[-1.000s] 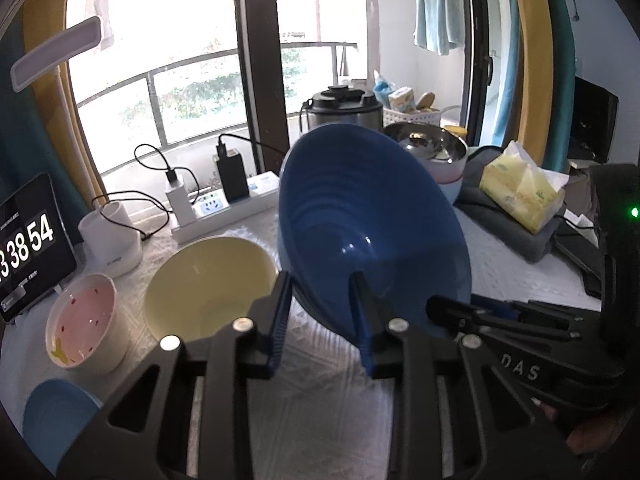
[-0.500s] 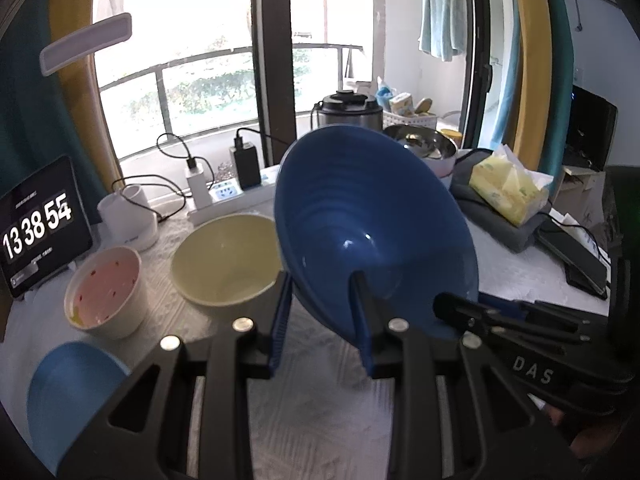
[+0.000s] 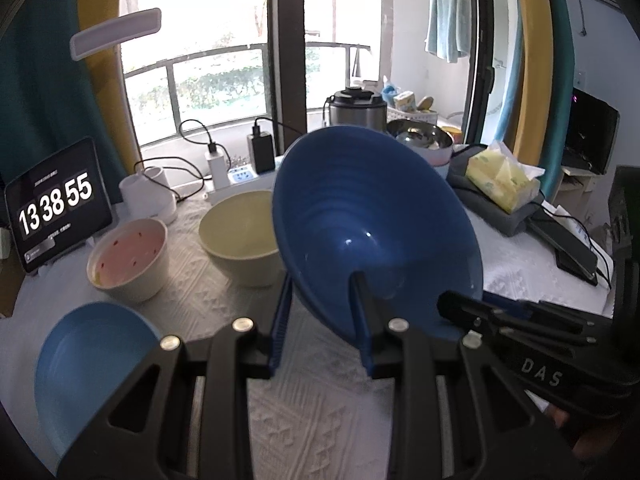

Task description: Organize plates and bowls

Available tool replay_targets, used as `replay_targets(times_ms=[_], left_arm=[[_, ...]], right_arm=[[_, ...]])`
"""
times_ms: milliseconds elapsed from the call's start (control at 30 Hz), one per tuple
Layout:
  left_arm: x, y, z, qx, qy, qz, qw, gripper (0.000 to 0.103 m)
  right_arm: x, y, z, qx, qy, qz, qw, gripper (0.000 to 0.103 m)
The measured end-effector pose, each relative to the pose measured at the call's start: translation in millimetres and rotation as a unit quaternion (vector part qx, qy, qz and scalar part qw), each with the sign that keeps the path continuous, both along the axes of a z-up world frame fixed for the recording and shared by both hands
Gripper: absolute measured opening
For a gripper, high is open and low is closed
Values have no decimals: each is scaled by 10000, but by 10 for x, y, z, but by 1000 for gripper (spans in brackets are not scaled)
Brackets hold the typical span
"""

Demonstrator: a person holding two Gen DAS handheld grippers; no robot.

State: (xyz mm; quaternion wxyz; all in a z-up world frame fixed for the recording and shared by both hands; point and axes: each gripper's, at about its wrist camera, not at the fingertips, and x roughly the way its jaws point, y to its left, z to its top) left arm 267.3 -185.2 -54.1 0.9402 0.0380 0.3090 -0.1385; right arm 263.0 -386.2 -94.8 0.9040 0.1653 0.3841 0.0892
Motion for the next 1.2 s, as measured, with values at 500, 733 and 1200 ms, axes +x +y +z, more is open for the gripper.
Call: replay_targets(times_ms=[500, 733, 1200], left_arm=[[-306, 290, -137, -200, 279, 202, 9992, 30], [-384, 405, -212, -210, 413, 244, 9986, 30], [-464, 620, -346, -272, 791, 263, 9961, 30]], right_arm=[[-360, 227, 3, -109, 4, 182, 9998, 31], [-459, 347, 1, -148, 20, 226, 9996, 31], [-541, 585, -2, -261, 200, 321, 9989, 31]])
